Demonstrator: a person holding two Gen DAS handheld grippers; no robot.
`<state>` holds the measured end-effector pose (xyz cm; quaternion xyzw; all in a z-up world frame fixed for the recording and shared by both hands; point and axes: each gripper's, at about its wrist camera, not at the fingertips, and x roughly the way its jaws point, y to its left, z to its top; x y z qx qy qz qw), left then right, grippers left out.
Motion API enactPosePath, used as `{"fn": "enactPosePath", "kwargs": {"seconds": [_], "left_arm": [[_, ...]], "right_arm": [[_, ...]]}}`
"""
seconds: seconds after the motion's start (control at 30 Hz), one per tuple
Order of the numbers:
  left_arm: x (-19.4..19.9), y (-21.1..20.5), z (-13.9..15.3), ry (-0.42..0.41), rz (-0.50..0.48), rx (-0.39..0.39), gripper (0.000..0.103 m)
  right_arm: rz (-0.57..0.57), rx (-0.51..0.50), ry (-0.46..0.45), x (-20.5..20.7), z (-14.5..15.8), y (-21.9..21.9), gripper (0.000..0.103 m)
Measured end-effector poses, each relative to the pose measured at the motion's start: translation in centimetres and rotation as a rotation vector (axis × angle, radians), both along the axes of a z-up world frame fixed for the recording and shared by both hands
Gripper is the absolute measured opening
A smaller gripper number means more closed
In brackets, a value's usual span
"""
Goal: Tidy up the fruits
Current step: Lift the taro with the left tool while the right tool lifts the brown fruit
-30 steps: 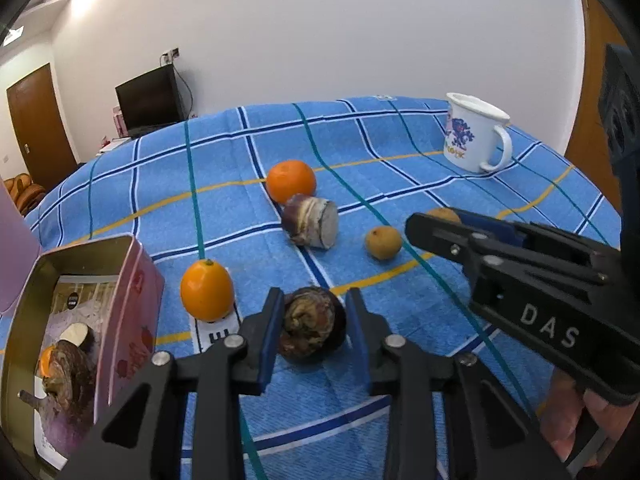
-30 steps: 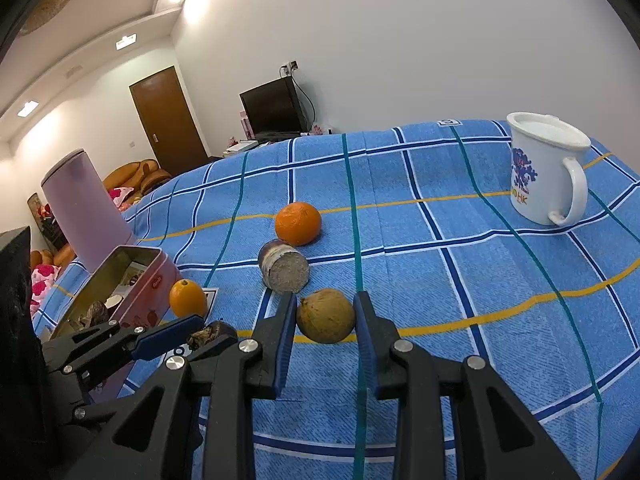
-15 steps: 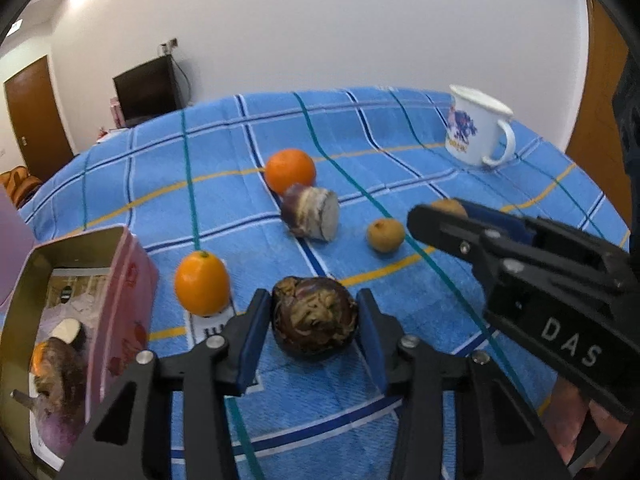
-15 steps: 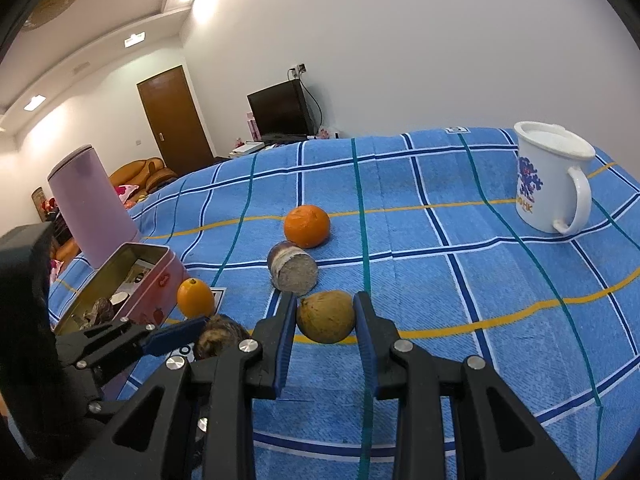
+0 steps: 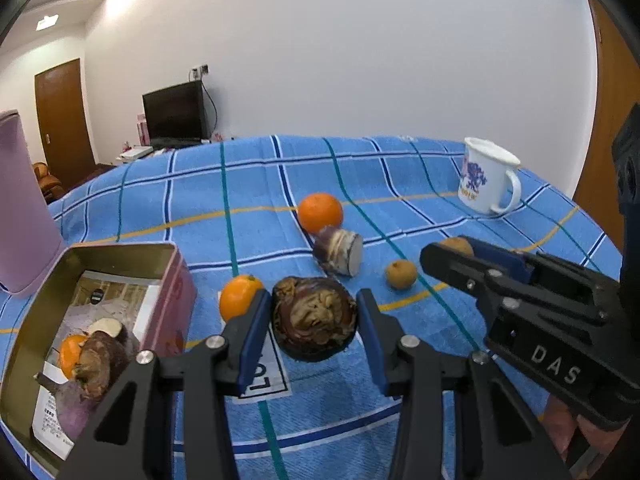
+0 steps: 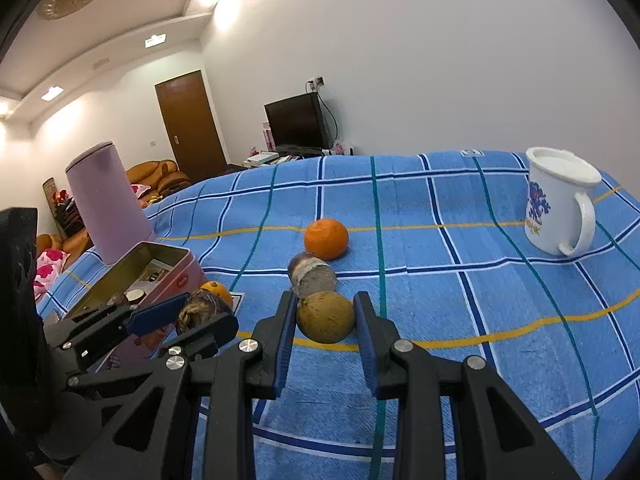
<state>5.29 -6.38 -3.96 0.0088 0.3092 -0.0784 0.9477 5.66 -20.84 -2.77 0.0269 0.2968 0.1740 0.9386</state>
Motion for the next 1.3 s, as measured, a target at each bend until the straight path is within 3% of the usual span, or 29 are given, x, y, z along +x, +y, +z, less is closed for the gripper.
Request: {"fn": "enactPosePath", "kwargs": {"seconds": [1.3], "left_arm": [[-3.5,0.5,1.8,-0.205,0.068,0.010,0.045]], "right_arm": [[0.052,-0.022,-0.129,-2.4,1.1,0.7,0.031]]}}
